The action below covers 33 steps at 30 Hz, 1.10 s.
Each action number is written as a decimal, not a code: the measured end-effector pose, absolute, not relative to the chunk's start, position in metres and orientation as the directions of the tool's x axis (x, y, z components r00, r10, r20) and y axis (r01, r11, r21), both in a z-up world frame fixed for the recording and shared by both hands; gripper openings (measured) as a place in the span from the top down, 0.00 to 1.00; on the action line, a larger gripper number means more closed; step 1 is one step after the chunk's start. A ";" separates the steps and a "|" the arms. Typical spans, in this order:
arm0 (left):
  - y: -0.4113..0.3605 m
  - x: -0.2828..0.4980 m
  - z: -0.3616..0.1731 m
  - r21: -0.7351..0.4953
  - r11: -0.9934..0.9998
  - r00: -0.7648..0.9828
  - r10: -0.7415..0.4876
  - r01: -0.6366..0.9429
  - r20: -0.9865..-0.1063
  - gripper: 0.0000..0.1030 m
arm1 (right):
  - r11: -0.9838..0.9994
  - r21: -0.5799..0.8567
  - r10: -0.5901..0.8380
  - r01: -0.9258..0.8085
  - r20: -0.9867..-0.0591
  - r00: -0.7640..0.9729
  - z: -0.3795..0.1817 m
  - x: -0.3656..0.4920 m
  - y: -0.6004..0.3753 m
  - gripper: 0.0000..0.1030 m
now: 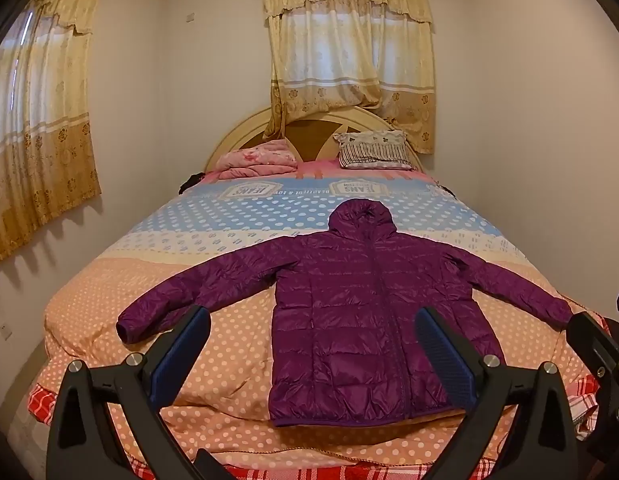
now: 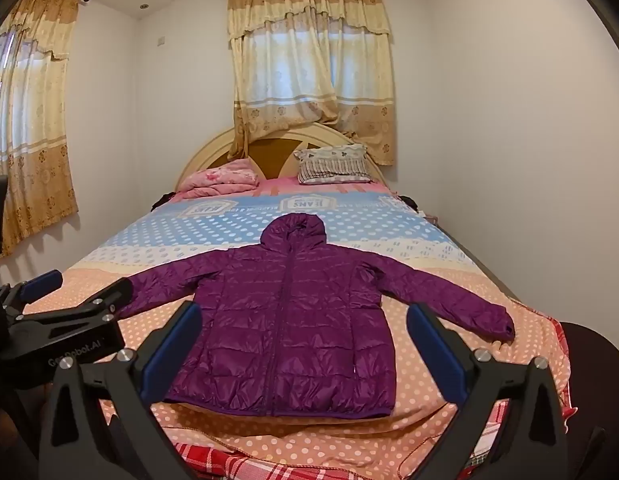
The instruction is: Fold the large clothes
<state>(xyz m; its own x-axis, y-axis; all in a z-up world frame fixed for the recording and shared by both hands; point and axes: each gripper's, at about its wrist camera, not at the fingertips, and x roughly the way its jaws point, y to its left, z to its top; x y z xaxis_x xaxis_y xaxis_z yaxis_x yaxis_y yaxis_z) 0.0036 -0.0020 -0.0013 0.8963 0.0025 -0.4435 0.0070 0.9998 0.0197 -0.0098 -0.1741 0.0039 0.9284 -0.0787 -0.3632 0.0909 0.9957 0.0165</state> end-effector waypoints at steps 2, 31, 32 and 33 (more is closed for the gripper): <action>-0.003 0.006 -0.002 0.025 1.000 0.896 0.005 0.007 -0.445 0.01 | 0.996 0.015 -0.080 0.092 -0.365 0.928 0.004 -0.010 -0.174 0.00; 0.002 0.001 0.006 0.001 1.000 0.901 -0.008 0.009 -0.433 0.01 | 0.997 0.015 -0.068 0.079 -0.375 0.924 -0.003 -0.005 -0.175 0.00; 0.002 0.001 0.007 0.002 1.000 0.901 -0.008 0.009 -0.434 0.01 | 0.997 0.015 -0.068 0.079 -0.375 0.925 -0.003 -0.005 -0.175 0.00; 0.002 0.001 0.007 0.001 1.000 0.901 -0.007 0.009 -0.434 0.01 | 0.997 0.015 -0.068 0.079 -0.375 0.925 -0.004 -0.005 -0.175 0.00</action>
